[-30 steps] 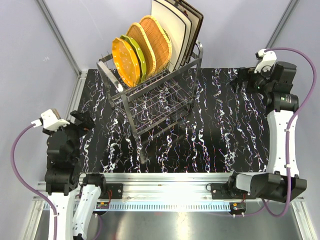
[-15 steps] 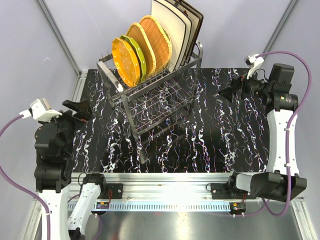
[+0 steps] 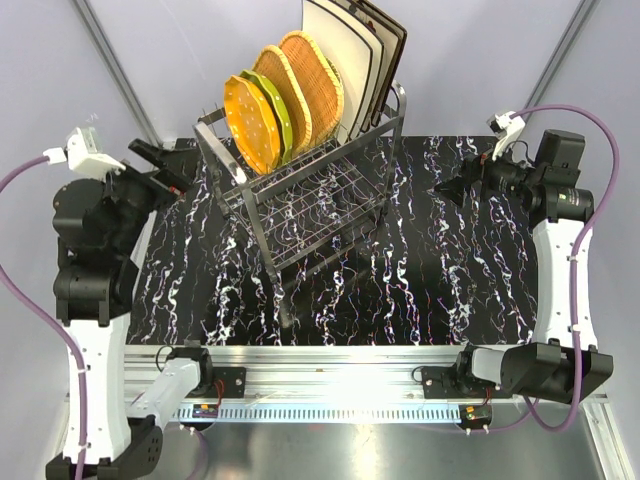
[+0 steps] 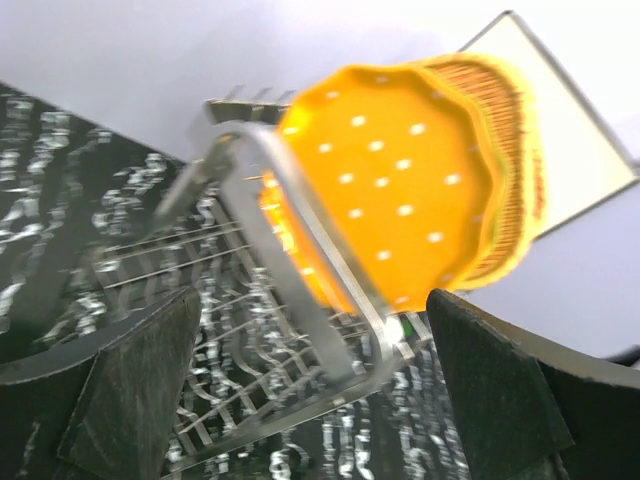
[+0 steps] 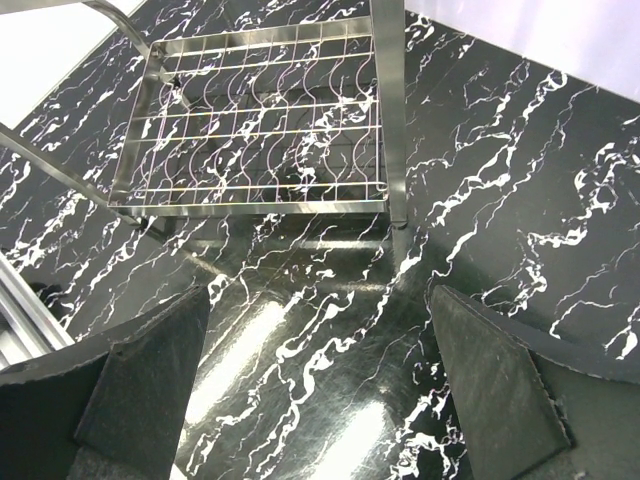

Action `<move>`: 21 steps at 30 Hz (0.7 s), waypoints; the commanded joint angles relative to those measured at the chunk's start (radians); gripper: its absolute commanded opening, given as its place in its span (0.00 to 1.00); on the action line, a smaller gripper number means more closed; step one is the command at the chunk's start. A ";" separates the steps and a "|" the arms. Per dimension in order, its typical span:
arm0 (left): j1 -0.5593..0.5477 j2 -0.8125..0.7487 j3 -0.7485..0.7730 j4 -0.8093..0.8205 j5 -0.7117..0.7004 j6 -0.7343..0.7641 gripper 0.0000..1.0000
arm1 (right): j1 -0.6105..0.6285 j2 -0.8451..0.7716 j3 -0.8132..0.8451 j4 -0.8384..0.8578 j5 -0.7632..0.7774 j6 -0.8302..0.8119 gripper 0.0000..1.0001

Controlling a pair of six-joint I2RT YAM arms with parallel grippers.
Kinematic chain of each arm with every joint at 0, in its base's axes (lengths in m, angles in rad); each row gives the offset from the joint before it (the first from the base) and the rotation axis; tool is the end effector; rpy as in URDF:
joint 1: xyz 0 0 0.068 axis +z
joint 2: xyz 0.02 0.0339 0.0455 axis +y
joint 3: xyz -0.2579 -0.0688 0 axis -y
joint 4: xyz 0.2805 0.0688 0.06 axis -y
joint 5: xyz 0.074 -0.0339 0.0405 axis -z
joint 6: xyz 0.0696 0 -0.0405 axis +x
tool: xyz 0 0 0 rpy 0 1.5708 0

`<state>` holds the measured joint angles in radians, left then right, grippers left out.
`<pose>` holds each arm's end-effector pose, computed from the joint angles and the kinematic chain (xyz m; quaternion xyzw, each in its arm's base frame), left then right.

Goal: Unload the plates from the dish rack
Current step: Grab a plate with the left arm

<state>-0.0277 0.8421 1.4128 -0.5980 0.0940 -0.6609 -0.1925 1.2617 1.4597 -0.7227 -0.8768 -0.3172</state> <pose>0.1949 -0.0119 0.5040 -0.1917 0.6905 -0.2668 0.6444 0.3119 -0.0063 0.4138 -0.2605 0.7696 0.2418 0.5304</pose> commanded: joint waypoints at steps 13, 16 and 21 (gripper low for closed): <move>-0.115 0.282 0.348 0.089 0.207 -0.224 0.89 | 0.002 -0.002 -0.021 0.092 -0.040 0.102 1.00; -0.144 0.345 0.396 0.081 0.197 -0.253 0.83 | 0.002 -0.005 -0.021 0.100 -0.045 0.112 0.99; -0.185 0.438 0.460 0.066 0.156 -0.270 0.77 | 0.002 -0.016 -0.022 0.108 -0.051 0.124 1.00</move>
<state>-0.1940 1.2396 1.8156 -0.5514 0.2546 -0.9016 -0.1925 1.2617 1.4361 -0.6617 -0.8894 -0.2176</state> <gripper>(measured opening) 0.784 0.993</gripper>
